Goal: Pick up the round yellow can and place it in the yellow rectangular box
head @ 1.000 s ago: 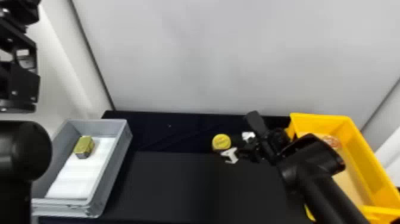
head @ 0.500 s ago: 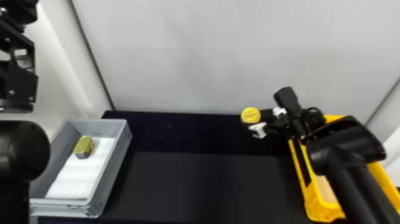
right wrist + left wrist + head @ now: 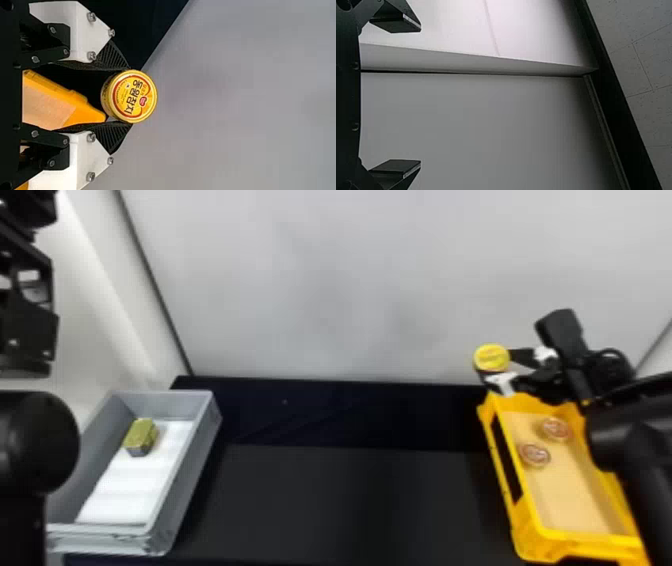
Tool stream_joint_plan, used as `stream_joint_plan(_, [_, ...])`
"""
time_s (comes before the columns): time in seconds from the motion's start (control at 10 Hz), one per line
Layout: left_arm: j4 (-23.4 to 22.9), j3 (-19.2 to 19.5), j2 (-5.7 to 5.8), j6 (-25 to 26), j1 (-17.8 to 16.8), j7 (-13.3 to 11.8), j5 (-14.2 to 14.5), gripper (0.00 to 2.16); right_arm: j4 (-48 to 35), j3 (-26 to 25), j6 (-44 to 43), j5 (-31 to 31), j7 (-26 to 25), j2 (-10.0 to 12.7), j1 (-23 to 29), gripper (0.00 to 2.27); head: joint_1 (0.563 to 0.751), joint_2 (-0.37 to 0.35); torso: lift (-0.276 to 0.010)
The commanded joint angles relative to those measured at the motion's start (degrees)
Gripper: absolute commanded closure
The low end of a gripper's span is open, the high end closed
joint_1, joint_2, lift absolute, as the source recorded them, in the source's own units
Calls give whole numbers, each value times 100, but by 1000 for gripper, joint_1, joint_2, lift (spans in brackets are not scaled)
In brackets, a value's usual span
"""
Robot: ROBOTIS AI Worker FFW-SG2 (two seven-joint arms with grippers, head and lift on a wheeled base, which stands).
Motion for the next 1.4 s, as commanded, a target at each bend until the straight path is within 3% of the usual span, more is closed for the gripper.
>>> stream_joint_plan(0.0, [-22, 14, 7, 38, 0, 0, -6, 82, -377, -311, 254, 52, 14, -256, 243, 639, 694, 54, -3])
stream_joint_plan(0.4, [-75, 58, 33, 91, 0, -9, -23, 82, -658, -909, 518, 131, 5, -449, 595, 642, 694, 54, -3])
stream_joint_plan(0.9, [-101, 75, 42, 126, 9, -18, -32, 82, -561, -1498, 826, 96, -57, -493, 973, 642, 694, 54, -3])
stream_joint_plan(1.3, [-154, 102, 68, 188, 9, -35, -41, 82, -8, -1586, 949, -731, -426, -484, 1140, 644, 694, 54, -3])
